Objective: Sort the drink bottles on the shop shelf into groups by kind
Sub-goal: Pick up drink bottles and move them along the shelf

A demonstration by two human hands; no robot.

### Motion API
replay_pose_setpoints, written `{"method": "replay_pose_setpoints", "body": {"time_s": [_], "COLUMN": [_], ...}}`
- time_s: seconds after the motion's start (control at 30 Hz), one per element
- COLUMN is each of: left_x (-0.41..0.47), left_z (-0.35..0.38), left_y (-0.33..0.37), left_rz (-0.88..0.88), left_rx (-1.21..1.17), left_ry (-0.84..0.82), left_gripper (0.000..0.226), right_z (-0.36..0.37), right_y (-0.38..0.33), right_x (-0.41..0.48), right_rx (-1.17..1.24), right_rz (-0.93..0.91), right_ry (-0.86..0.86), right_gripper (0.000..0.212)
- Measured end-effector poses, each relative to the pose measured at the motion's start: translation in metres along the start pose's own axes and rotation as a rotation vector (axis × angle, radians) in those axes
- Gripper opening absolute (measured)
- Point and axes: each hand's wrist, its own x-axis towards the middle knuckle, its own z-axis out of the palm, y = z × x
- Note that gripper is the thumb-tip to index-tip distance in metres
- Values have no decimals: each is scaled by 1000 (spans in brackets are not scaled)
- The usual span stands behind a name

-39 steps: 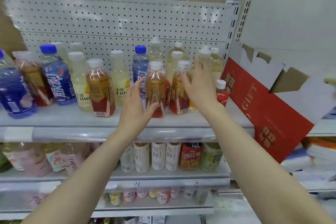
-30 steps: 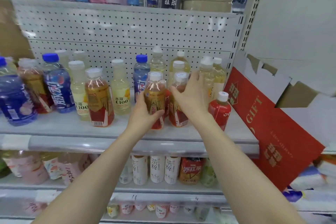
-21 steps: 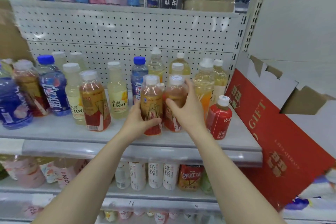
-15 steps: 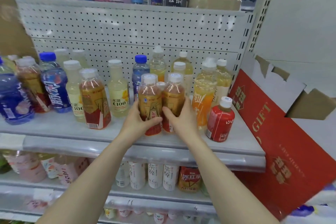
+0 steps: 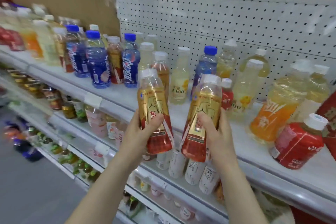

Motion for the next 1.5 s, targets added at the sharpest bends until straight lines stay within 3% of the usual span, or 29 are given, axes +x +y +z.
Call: {"method": "replay_pose_setpoints", "body": {"time_s": [0.27,0.4,0.57,0.77,0.93,1.27,1.5], "left_x": [-43,-47,-36,-9,28,158,236], "left_z": [-145,-230,-328,-428,-488,-586,-650], "left_y": [-24,-13,15,41,52,71,96], "left_rz": [-172,-186,-180,-184,-189,-148,-125], "left_rx": [-65,-48,-2,21,8,64,42], "left_ry": [293,366,374,374,373,267,239], "left_gripper": [64,71,72,67,84,81,92], "right_z": [134,217,320,427,495,615,698], "right_y": [52,69,77,72,75,108,109], "right_x": [-24,-28,-30,-20,2,93,153], "right_rx": [88,133,127,163,173,139,133], "right_rz": [262,323,359,374,381,328,303], "right_ry": [-285,-341,-339,-362,-360,-301,-285], "right_gripper": [27,59,48,56,56,76,54]}}
